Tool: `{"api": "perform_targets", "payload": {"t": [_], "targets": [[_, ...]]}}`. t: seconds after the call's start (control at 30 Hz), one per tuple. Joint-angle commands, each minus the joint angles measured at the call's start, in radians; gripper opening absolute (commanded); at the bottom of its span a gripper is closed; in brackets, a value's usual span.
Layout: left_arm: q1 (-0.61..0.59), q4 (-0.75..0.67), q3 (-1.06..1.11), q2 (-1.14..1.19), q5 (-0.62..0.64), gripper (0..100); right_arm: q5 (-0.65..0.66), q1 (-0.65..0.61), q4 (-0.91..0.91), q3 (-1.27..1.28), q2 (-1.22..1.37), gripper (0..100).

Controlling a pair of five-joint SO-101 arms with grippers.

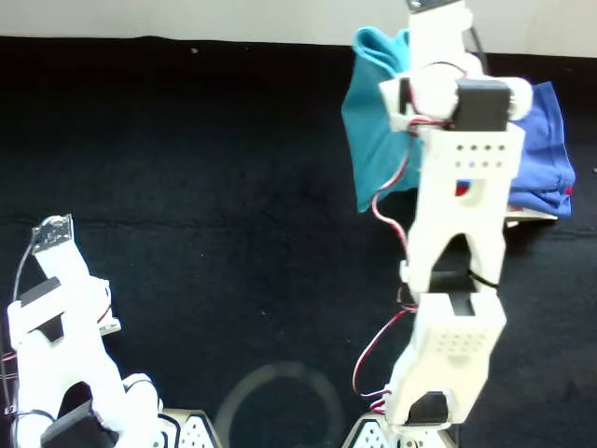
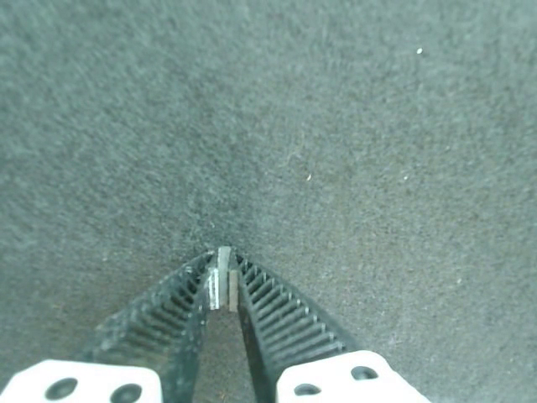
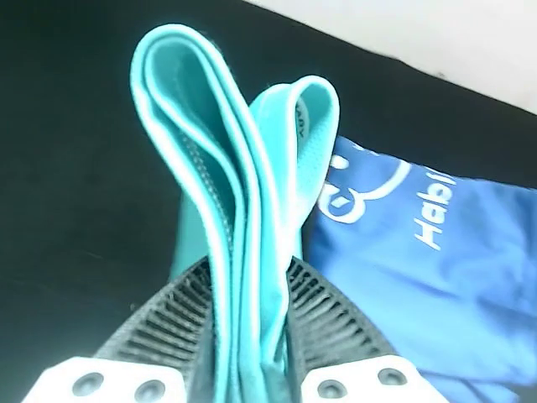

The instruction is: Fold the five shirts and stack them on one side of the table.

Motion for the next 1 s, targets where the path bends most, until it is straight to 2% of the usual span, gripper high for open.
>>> {"api": "perform_targets", "payload": {"t": [0.0, 0.27, 0.83, 0.97], "targets": [[-0.001, -0.015, 0.004, -0.008, -0.006, 1, 0.069, 0.077, -0.027, 0.010, -0.067, 0.5], [-0.001, -0.015, 0.004, -0.008, -0.006, 1, 0.153, 0.208, -0.116, 0.013, -0.067, 0.5], [-0.001, -0.015, 0.004, -0.008, -0.006, 1, 0.160, 0.179, -0.147, 0.002, -0.076, 0.5], [-0.001, -0.015, 0.004, -0.008, -0.006, 1, 0.091, 0.162, -0.170, -0.038, -0.074, 0.5]]}}
